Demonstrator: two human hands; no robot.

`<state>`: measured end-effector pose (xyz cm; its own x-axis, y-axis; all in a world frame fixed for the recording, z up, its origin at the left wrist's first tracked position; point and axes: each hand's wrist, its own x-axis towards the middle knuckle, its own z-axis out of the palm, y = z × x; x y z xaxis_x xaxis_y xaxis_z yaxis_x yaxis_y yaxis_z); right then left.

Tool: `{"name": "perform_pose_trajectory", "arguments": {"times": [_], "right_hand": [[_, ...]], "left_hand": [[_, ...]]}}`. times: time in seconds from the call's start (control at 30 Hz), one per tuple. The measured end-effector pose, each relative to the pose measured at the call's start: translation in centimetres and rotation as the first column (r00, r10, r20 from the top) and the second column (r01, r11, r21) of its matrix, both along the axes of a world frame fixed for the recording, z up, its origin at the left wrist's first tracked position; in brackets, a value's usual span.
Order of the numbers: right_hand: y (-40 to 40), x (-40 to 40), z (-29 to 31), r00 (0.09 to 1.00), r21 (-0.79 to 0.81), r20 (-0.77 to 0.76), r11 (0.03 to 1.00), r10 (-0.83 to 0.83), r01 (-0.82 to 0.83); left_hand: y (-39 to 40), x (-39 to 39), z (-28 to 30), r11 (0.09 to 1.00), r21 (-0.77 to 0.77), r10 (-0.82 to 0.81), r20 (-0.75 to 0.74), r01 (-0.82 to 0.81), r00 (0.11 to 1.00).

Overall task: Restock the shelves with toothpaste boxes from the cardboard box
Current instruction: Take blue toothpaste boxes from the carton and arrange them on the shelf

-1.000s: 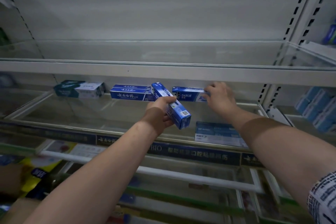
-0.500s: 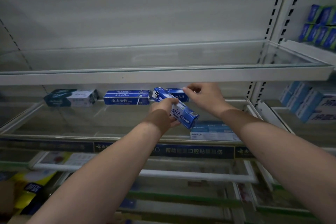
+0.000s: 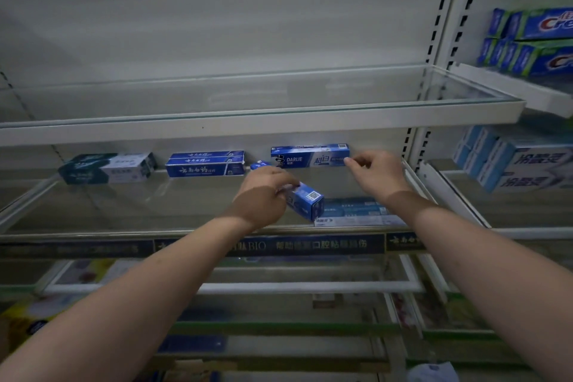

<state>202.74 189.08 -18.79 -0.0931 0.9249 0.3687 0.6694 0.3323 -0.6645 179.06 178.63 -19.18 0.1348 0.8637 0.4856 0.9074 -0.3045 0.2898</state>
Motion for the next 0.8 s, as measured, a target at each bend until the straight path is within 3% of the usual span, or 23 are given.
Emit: {"name": "perform_pose_trajectory", "arguments": {"times": [0.1, 0.47, 0.8], "right_hand": [[0.0, 0.8, -0.2, 0.999, 0.003, -0.01, 0.999, -0.037, 0.037], [0.8, 3.3, -0.1, 0.986, -0.006, -0.025, 0.986, -0.166, 0.165], [0.6, 3.0, -1.1, 0.993, 0.022, -0.023, 0.993, -0.117, 0.117]], "left_hand": [[-0.1, -0.9, -1.0, 0.998, 0.029, -0.062, -0.062, 0.064, 0.996], [5.5, 6.7, -0.9, 0.941, -0.045, 0.327, -0.145, -0.336, 0.934], [8.5, 9.3, -1.4, 0.894, -0.025, 0.435, -0.194, -0.447, 0.879]]}}
